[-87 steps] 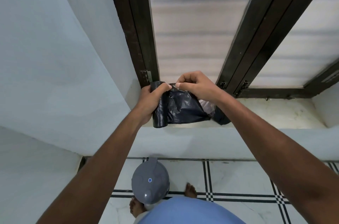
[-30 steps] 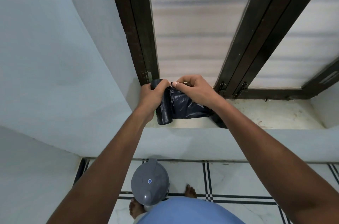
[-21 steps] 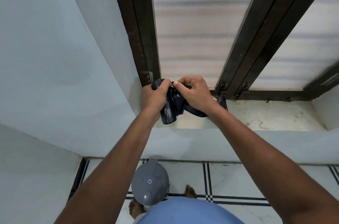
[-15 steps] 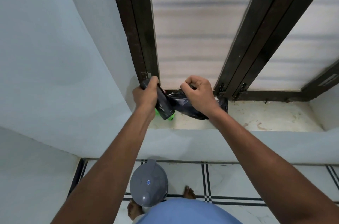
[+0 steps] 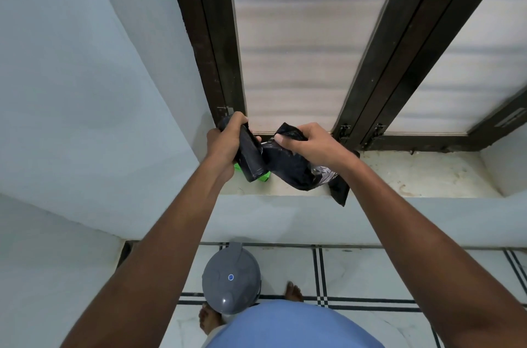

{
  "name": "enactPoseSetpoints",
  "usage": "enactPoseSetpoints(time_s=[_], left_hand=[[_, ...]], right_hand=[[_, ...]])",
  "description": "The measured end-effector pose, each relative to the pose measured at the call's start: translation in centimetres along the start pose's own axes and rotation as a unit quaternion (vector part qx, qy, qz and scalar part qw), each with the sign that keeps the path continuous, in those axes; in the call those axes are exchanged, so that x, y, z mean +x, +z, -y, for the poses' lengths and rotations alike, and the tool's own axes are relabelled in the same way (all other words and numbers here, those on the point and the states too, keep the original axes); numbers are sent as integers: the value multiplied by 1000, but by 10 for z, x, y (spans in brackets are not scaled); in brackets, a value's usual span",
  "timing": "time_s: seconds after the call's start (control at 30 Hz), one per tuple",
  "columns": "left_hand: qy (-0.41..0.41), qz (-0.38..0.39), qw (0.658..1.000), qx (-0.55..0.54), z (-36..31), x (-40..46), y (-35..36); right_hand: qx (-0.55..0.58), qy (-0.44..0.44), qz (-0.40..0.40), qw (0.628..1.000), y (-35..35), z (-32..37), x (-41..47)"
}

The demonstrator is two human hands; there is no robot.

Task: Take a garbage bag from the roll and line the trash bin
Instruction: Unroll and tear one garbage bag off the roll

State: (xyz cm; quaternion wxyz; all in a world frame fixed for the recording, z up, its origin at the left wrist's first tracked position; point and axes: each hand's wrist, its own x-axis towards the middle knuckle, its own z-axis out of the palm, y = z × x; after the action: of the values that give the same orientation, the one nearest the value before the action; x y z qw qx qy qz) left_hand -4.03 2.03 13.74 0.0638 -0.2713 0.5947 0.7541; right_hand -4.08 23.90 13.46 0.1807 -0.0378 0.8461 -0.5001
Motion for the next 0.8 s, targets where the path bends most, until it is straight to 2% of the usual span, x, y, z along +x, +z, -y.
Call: enactPoseSetpoints(time_s=[0.23,0.37,0.53,0.8], left_hand=[[5,30,998,-56,1,4,5],[-1,16,998,-66,3,8,7],[-26,28,996,-84,5,9,5],[-39,57,994,-85,5,12,3]], right_hand=[[88,-18,-62,994,15,4,3],[154,-4,-75,985,24,7,3],[153,5,-114,982,28,1,14],[118,9,-134,984,35,-5,27]])
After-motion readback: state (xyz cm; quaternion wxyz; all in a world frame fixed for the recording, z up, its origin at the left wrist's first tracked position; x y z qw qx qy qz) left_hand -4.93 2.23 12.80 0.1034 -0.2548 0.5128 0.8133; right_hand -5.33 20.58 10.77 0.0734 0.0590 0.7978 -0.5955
